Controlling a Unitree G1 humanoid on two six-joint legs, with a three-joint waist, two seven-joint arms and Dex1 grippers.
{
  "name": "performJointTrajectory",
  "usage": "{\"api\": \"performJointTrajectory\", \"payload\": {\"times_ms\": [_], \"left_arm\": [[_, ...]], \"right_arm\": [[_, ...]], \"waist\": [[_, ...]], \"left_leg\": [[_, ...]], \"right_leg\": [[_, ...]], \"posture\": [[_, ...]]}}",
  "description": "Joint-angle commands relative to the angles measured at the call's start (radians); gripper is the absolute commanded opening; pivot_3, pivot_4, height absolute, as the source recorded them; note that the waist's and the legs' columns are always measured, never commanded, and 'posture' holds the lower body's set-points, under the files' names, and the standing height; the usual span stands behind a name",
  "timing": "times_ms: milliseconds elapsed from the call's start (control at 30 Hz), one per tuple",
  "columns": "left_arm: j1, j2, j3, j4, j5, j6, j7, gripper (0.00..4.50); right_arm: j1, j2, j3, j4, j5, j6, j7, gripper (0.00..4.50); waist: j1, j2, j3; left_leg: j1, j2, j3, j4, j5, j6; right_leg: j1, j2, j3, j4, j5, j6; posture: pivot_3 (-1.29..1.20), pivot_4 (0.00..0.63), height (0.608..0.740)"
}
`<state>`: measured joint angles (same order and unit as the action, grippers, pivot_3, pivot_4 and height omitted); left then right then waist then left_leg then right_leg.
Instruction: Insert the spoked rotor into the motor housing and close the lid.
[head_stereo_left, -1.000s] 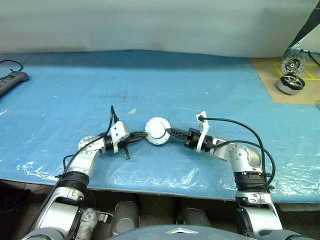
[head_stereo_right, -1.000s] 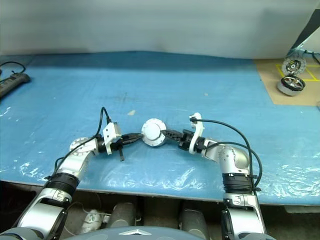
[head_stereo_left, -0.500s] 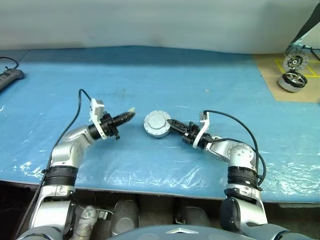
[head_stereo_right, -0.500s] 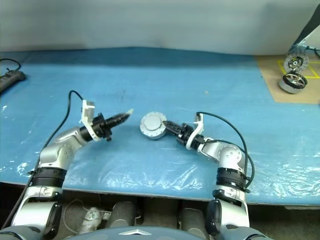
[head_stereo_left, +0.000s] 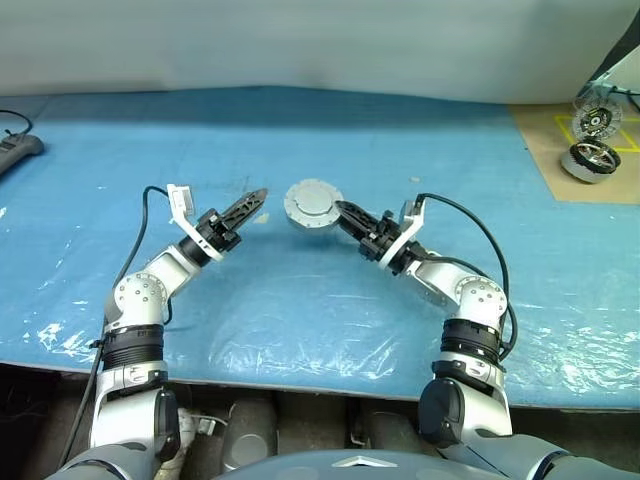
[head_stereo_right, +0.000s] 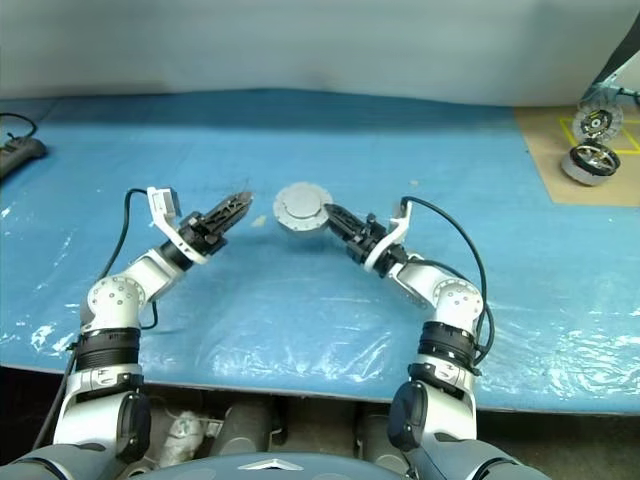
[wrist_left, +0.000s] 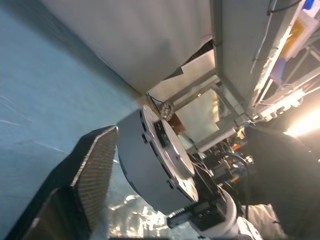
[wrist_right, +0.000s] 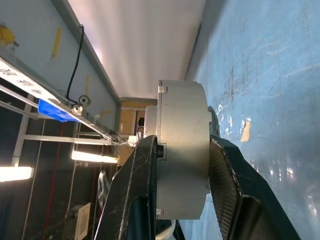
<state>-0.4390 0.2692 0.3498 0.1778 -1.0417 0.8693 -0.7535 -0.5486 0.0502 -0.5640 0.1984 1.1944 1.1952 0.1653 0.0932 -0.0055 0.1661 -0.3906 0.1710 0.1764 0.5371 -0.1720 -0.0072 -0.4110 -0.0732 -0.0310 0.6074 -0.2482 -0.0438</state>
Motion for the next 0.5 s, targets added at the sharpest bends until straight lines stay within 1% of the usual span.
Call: {"api": "performJointTrajectory", "payload": {"times_ms": [33,167,300,400,500], "left_arm": [[0.018,-0.015,0.005,-0.031,-0.056,0.074,0.044,4.47],[0.012,-0.046,0.015,-0.008,-0.065,0.099,0.107,4.47],[-0.019,-0.088,0.012,-0.02,-0.091,0.11,0.129,4.47],[-0.033,-0.116,-0.006,0.011,-0.078,0.118,0.151,4.47],[-0.045,-0.144,-0.025,0.016,-0.068,0.11,0.141,4.47]], "right_arm": [[-0.043,-0.001,0.02,-0.077,0.104,-0.002,0.012,1.1],[-0.026,-0.016,0.054,-0.1,0.128,0.01,0.022,1.1],[-0.022,-0.035,0.078,-0.11,0.143,0.004,0.029,1.1],[-0.018,-0.043,0.092,-0.111,0.149,-0.002,0.028,1.1],[-0.012,-0.051,0.107,-0.116,0.153,-0.002,0.026,1.1]], "waist": [[-0.001,0.0,0.0],[0.0,0.0,0.0],[0.002,0.0,0.001],[0.002,-0.001,0.001],[0.001,-0.001,0.001]], "left_leg": [[0.0,0.0,0.0,0.0,0.0,0.0],[0.0,0.0,-0.001,0.0,0.0,0.0],[-0.001,0.0,-0.002,0.003,0.0,0.0],[-0.001,-0.001,-0.003,0.005,0.0,0.0],[-0.001,-0.001,-0.003,0.006,0.0,0.0]], "right_leg": [[0.0,0.0,0.0,0.0,0.0,0.0],[0.0,0.0,0.0,0.0,0.001,0.002],[0.002,0.0,0.0,0.001,0.002,0.004],[0.003,0.0,0.0,0.0,0.003,0.005],[0.003,0.0,0.0,0.0,0.004,0.006]], "posture": [[0.0,0.15,0.74],[0.0,0.15,0.74],[0.0,0.15,0.74],[0.0,0.15,0.74],[0.0,0.15,0.74]]}}
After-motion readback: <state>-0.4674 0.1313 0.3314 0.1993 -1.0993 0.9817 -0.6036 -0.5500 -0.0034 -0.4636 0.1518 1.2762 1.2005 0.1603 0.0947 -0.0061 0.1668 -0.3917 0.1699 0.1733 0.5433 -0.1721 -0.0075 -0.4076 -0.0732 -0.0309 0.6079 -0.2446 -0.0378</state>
